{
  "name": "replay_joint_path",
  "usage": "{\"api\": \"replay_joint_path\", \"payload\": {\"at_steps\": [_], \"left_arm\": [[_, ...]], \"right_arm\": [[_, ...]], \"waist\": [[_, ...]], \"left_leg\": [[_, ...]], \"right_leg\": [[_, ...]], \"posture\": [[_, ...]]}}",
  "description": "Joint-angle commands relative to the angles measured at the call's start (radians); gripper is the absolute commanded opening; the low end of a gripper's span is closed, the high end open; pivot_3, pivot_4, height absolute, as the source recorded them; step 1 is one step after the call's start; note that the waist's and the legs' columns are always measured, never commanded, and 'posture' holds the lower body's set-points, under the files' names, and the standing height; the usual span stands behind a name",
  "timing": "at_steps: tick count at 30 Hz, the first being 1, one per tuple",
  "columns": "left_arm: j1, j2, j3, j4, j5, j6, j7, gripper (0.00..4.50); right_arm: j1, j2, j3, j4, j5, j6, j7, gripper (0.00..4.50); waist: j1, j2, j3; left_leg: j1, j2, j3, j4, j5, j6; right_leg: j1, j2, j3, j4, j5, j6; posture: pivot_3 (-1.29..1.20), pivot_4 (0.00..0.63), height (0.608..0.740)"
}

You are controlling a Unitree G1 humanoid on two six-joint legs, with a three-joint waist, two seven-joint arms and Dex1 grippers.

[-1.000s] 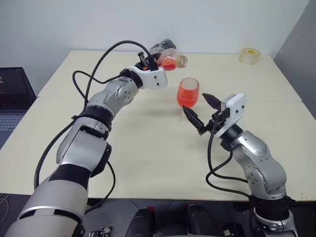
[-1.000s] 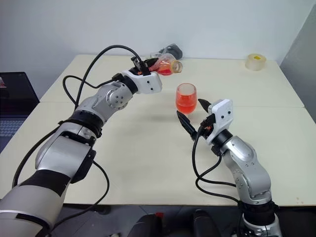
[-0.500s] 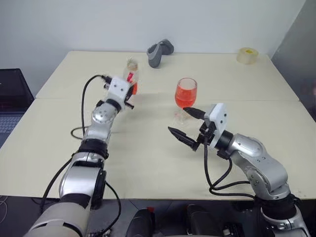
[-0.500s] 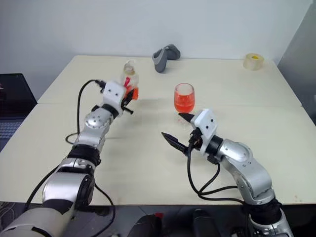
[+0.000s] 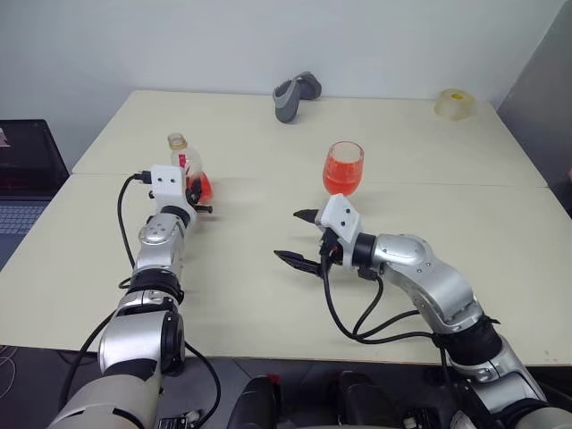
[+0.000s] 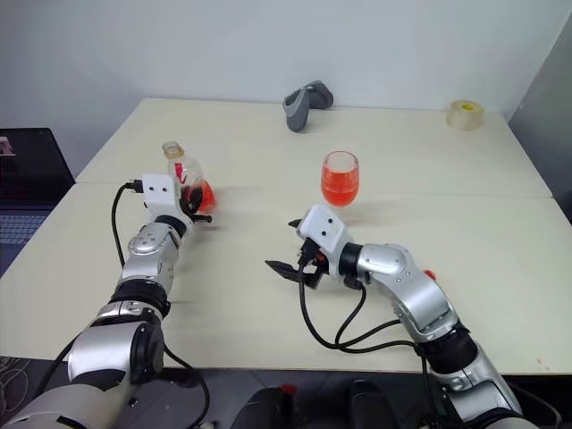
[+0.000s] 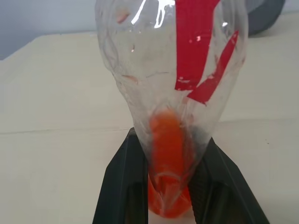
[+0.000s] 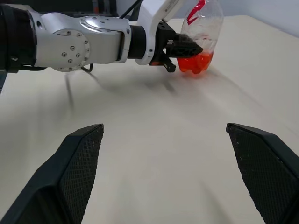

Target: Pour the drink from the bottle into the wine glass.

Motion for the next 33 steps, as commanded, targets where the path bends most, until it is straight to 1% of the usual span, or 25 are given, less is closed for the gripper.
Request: {"api": "replay_joint_path", "payload": {"at_steps": [1,4,6,8,10,12,16,21,24,26,29,31,33], "left_arm": [[-0.041,0.019,0.002,0.038,0.003,-0.034,-0.017,0.74],[-0.047,0.023,-0.006,0.061,0.015,-0.048,-0.022,0.74],[-0.035,0.021,-0.012,0.059,0.018,-0.069,-0.049,1.45],[-0.021,0.020,-0.016,0.048,0.020,-0.092,-0.068,2.04],[-0.010,0.018,-0.014,0.037,0.013,-0.105,-0.088,2.78],[0.006,0.017,-0.010,0.020,0.006,-0.114,-0.100,3.27],[0.044,0.020,-0.003,-0.030,-0.004,-0.120,-0.108,4.48],[0.138,0.029,0.001,-0.184,-0.016,-0.093,-0.111,4.48],[0.260,0.025,0.002,-0.414,-0.031,0.007,-0.102,4.48],[0.365,0.016,0.004,-0.607,-0.030,0.093,-0.064,4.48],[0.480,-0.004,0.024,-0.816,-0.022,0.206,0.027,4.48],[0.548,-0.024,0.027,-0.923,-0.001,0.255,0.086,4.48],[0.597,-0.045,0.027,-0.998,-0.001,0.285,0.115,4.48]], "right_arm": [[-0.027,0.013,-0.003,-0.011,-0.005,-0.005,0.017,4.50],[-0.025,0.023,-0.010,-0.020,-0.002,0.008,0.019,4.50],[-0.016,0.039,-0.028,-0.034,0.015,0.032,0.006,4.50],[-0.010,0.055,-0.047,-0.047,0.028,0.057,-0.010,4.50],[-0.005,0.066,-0.057,-0.057,0.032,0.074,-0.021,4.50],[0.000,0.076,-0.062,-0.070,0.033,0.086,-0.032,4.50],[0.013,0.080,-0.069,-0.097,0.044,0.105,-0.040,4.50],[0.051,0.039,-0.123,-0.145,0.086,0.124,-0.017,4.50],[0.114,-0.003,-0.171,-0.194,0.114,0.120,-0.009,4.50],[0.179,-0.020,-0.207,-0.211,0.094,0.092,-0.043,4.50],[0.262,0.000,-0.252,-0.190,0.041,0.012,-0.127,4.50],[0.315,0.056,-0.301,-0.144,0.008,-0.086,-0.209,4.50],[0.353,0.094,-0.329,-0.096,-0.029,-0.181,-0.260,4.50]], "waist": [[0.000,0.000,0.000],[0.000,0.000,0.000],[0.000,0.000,0.000],[0.000,0.000,0.000],[-0.001,0.000,0.000],[-0.001,0.000,0.000],[-0.002,0.000,0.000],[-0.002,0.000,0.000],[-0.002,0.000,0.000],[-0.002,0.000,0.000],[0.000,-0.001,-0.001],[0.000,-0.001,-0.001],[0.000,-0.001,-0.001]], "left_leg": [[0.000,0.000,0.000,0.000,0.000,0.000],[0.000,0.000,0.000,0.000,0.000,0.000],[0.000,0.000,0.000,0.000,0.000,0.000],[0.000,0.000,-0.001,0.000,0.000,0.000],[0.000,0.000,0.000,0.000,0.000,0.000],[0.000,0.000,-0.001,0.000,0.000,0.000],[0.000,0.000,-0.001,0.000,0.000,0.000],[0.000,0.000,-0.001,0.000,0.000,0.000],[0.000,0.001,-0.001,-0.001,0.000,0.000],[0.000,0.001,-0.001,-0.002,0.000,0.000],[0.001,0.001,-0.001,-0.003,0.000,0.000],[0.001,0.001,-0.001,-0.003,0.000,0.000],[0.001,0.001,-0.001,-0.003,0.000,0.000]], "right_leg": [[0.000,0.000,0.000,0.000,0.000,0.000],[0.000,0.000,0.000,0.000,0.000,0.000],[0.000,0.000,0.000,0.000,0.000,0.000],[0.000,0.000,0.000,0.000,0.000,0.000],[0.000,0.000,0.000,0.000,0.000,0.000],[0.000,0.000,0.000,0.000,0.000,0.000],[0.000,0.000,0.001,0.000,0.000,0.000],[0.000,0.000,0.002,0.000,0.000,0.000],[0.000,0.000,0.003,0.000,0.000,0.000],[0.000,-0.001,0.004,-0.001,0.000,0.000],[0.000,-0.001,0.004,0.000,0.000,0.000],[0.000,-0.001,0.004,0.000,0.000,0.000],[0.001,-0.001,0.004,0.000,0.000,0.000]], "posture": [[0.00,0.150,0.740],[0.00,0.150,0.740],[0.00,0.150,0.740],[0.00,0.150,0.740],[0.00,0.150,0.740],[0.00,0.150,0.740],[0.00,0.150,0.740],[0.00,0.150,0.740],[0.00,0.150,0.740],[0.00,0.150,0.740],[0.00,0.150,0.740],[0.00,0.150,0.740],[0.00,0.150,0.740]]}}
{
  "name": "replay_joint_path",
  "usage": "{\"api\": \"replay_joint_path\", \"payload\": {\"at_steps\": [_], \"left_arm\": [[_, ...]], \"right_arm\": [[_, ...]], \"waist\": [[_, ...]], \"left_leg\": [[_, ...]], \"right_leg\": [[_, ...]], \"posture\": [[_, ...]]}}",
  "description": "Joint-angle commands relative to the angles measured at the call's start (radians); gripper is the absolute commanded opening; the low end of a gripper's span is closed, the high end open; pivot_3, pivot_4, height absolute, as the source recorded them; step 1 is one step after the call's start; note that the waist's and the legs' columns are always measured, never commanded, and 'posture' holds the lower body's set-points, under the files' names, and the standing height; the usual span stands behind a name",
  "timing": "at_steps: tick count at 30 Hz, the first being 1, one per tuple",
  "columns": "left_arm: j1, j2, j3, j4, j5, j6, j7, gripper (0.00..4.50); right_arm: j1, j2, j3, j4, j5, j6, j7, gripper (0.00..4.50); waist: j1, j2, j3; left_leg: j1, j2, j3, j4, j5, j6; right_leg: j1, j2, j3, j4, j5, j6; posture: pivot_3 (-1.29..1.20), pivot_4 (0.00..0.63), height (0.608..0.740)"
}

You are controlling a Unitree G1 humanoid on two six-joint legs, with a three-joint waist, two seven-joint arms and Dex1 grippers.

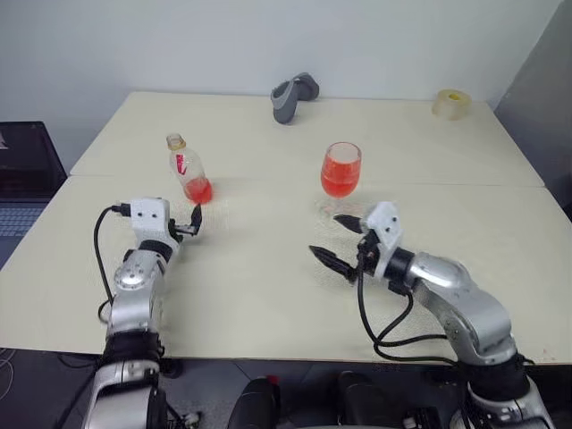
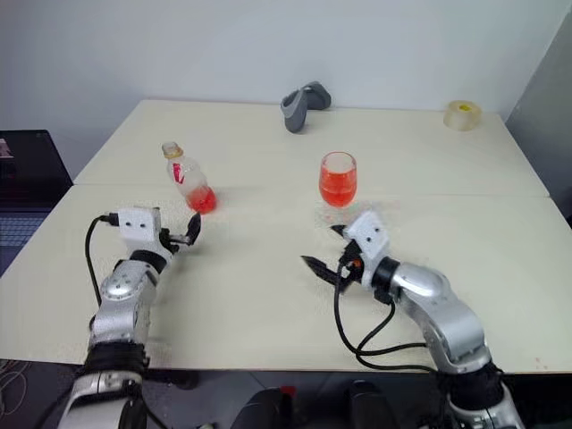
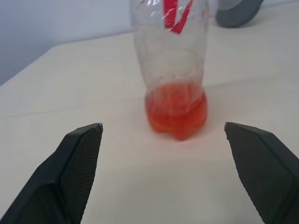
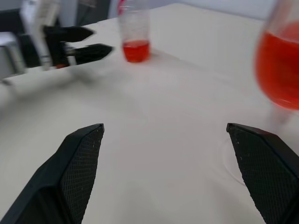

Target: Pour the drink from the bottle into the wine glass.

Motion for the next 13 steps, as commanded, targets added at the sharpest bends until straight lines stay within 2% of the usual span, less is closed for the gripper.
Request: {"api": "replay_joint_path", "payload": {"at_steps": [1,7,13], "left_arm": [[0.056,-0.026,0.013,-0.157,0.005,0.039,0.053,4.48],[0.194,-0.082,0.000,-0.296,-0.011,0.058,0.056,4.48],[0.226,-0.094,-0.002,-0.324,-0.005,0.044,0.054,4.48]], "right_arm": [[0.044,0.047,-0.059,0.055,-0.056,-0.168,-0.089,4.50],[0.141,0.124,-0.095,0.230,-0.142,-0.442,-0.186,4.50],[0.141,0.121,-0.103,0.310,-0.158,-0.526,-0.185,4.50]], "waist": [[0.000,0.000,0.000],[0.000,0.000,-0.001],[0.000,0.000,-0.001]], "left_leg": [[0.000,0.000,0.000,0.000,0.000,0.000],[0.001,0.000,0.002,-0.001,0.000,0.000],[0.003,0.000,0.003,-0.004,0.000,0.000]], "right_leg": [[0.000,0.000,0.000,0.000,0.000,0.000],[0.000,0.000,0.001,0.000,0.000,0.000],[0.001,0.000,0.001,-0.001,0.000,0.000]], "posture": [[0.00,0.150,0.740],[0.00,0.150,0.740],[0.00,0.150,0.740]]}}
